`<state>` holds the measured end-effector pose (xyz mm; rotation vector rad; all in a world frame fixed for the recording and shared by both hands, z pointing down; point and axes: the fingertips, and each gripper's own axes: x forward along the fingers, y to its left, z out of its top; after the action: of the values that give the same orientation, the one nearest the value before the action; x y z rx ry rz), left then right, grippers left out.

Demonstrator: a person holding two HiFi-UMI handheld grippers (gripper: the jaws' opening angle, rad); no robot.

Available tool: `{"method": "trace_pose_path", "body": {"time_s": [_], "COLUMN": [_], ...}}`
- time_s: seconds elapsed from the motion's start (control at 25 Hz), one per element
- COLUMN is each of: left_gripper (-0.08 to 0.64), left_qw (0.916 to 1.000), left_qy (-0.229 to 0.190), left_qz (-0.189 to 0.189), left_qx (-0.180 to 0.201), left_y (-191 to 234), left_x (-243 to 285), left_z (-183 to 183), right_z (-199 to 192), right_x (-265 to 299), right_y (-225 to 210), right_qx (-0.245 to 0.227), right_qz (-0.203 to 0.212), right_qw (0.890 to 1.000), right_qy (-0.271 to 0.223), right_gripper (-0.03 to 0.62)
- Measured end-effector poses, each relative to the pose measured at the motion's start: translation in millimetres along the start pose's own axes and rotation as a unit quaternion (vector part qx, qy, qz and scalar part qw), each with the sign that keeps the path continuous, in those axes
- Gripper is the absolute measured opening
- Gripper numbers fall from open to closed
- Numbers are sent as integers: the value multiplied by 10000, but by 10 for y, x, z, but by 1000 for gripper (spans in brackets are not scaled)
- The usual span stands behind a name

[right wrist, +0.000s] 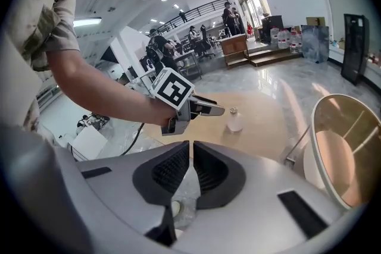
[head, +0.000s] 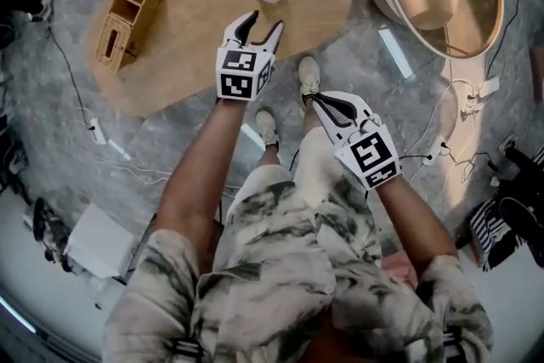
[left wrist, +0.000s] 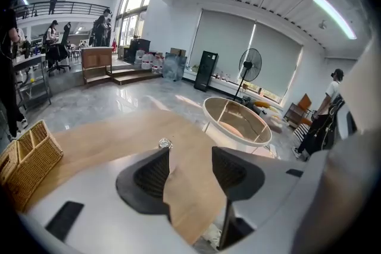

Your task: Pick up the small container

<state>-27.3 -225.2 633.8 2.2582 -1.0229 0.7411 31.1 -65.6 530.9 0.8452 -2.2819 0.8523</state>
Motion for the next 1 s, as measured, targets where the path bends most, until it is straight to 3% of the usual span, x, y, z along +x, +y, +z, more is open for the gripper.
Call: {"method": "trace_pose_path", "body": {"time_s": [0.56,1.0], "left_gripper": [241,241], "left_qw": [9988,9962], "left_qy": [145,31], "left_qz": [468,872], "left_qx": [32,22], "left_y": [458,672], "left_x": [839,1242], "left_z": [-193,-252], "right_z": [-143,-543], "right_x": [705,897], "right_y": [-492,-641], "right_qx": [81,393], "right_qz": [339,466], "right_qw": [9974,9925], "right_qy": [636,1057], "right_gripper": [41,41]}}
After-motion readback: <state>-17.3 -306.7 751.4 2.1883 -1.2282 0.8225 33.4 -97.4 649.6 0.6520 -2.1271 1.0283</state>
